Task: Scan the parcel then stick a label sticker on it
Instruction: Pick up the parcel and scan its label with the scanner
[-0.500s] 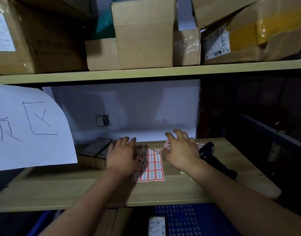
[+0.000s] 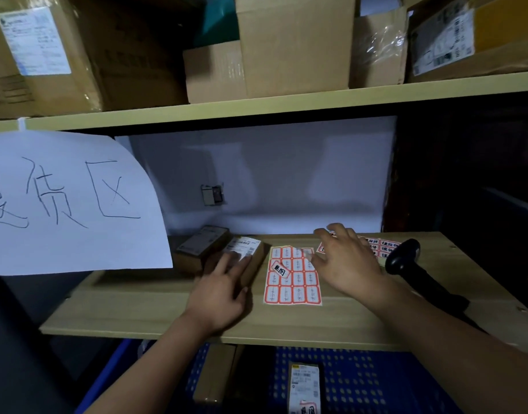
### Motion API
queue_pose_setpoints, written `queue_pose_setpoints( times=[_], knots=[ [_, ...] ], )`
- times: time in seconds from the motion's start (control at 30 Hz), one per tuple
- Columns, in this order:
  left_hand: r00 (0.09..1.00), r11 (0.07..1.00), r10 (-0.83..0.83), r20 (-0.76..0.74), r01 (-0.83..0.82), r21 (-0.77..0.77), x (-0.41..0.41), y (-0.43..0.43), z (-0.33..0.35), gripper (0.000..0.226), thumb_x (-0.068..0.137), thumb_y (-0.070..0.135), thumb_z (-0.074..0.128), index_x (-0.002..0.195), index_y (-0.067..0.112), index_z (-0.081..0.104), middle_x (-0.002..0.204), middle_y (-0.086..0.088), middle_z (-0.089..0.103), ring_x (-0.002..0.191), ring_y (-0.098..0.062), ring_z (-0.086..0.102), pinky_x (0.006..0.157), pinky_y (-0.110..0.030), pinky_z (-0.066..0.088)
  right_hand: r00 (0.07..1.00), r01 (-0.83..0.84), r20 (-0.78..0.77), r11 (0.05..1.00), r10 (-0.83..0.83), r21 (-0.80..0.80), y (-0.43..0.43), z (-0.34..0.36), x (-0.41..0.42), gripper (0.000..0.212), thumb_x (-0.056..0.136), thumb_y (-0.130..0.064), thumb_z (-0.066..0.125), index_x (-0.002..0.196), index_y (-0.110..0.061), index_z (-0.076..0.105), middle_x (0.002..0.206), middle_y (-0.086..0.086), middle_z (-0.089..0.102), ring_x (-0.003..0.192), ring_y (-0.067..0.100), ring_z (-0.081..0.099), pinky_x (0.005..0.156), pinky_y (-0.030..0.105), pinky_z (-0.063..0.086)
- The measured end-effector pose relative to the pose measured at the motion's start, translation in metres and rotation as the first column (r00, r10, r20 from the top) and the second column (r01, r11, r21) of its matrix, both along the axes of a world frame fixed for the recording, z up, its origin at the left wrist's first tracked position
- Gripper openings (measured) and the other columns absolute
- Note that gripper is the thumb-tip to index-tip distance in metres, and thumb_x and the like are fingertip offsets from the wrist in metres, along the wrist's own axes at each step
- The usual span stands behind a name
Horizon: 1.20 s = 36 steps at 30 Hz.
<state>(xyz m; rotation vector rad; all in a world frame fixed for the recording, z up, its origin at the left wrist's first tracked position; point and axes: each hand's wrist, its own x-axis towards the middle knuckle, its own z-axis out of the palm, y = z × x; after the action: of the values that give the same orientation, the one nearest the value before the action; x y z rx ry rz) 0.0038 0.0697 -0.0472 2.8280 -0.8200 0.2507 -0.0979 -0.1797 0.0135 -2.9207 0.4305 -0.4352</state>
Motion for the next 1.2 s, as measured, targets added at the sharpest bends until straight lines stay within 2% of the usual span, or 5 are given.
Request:
queue_pose_setpoints(
  times=[0.43,0.63,0.87,1.03,1.2],
  knots=[
    [0.749,0.885,-0.200,0.632,0.415,-0.211,-0.044,-0.073,0.015,0.053,0.101,0.043,0.061,0.148,0.018,0.057,0.153,-0.003,0.059,0.149,-0.030,0.045,0.114,-0.046,0.050,0.898,0.366,0.212,0.922,-0.385,0.122,-0.081,-0.032,-0.070,0.053,0.088,-0.036,0.067,0.133,-0.009,0.055,0.124,0.020,0.061,0.118,0.039,0.054,0.093,0.049,0.048],
    [0.666,0.863,-0.307,0.680,0.496,-0.096,-0.061,-0.134,0.007,0.049,0.101,0.046,0.063,0.143,0.021,0.062,0.149,0.000,0.064,0.145,-0.029,0.052,0.102,-0.044,0.050,0.883,0.470,-0.096,0.855,-0.460,0.221,-0.113,-0.044,-0.085,0.060,0.084,-0.040,0.059,0.141,-0.021,0.048,0.125,0.015,0.061,0.116,0.037,0.060,0.095,0.045,0.050],
    [0.653,0.855,-0.362,0.665,0.518,-0.044,-0.061,-0.166,-0.008,0.056,0.095,0.034,0.072,0.147,0.018,0.057,0.151,-0.003,0.061,0.147,-0.031,0.049,0.105,-0.051,0.055,0.903,0.387,0.012,0.824,-0.430,0.414,-0.125,-0.047,-0.087,0.020,0.088,-0.027,0.063,0.104,-0.016,0.065,0.085,0.005,0.065,0.075,0.025,0.059,0.060,0.031,0.040],
    [0.572,0.869,-0.400,0.716,0.484,0.099,-0.058,-0.172,-0.012,0.071,0.085,0.032,0.078,0.150,0.015,0.054,0.151,-0.006,0.061,0.146,-0.034,0.049,0.111,-0.052,0.052,0.833,-0.211,0.246,0.127,-0.496,0.969,-0.099,-0.001,-0.102,0.018,0.103,-0.027,0.058,0.096,-0.010,0.061,0.070,0.008,0.058,0.055,0.020,0.052,0.056,0.035,0.043],
    [0.576,0.888,-0.387,0.720,0.442,0.123,-0.058,-0.175,-0.011,0.079,0.079,0.038,0.081,0.150,0.015,0.054,0.151,-0.007,0.061,0.147,-0.033,0.045,0.115,-0.053,0.049,0.809,-0.441,0.396,-0.003,-0.434,0.898,-0.065,0.038,-0.119,0.038,0.099,-0.039,0.064,0.109,-0.002,0.063,0.064,0.004,0.052,0.048,0.015,0.048,0.044,0.028,0.043]
  ],
)
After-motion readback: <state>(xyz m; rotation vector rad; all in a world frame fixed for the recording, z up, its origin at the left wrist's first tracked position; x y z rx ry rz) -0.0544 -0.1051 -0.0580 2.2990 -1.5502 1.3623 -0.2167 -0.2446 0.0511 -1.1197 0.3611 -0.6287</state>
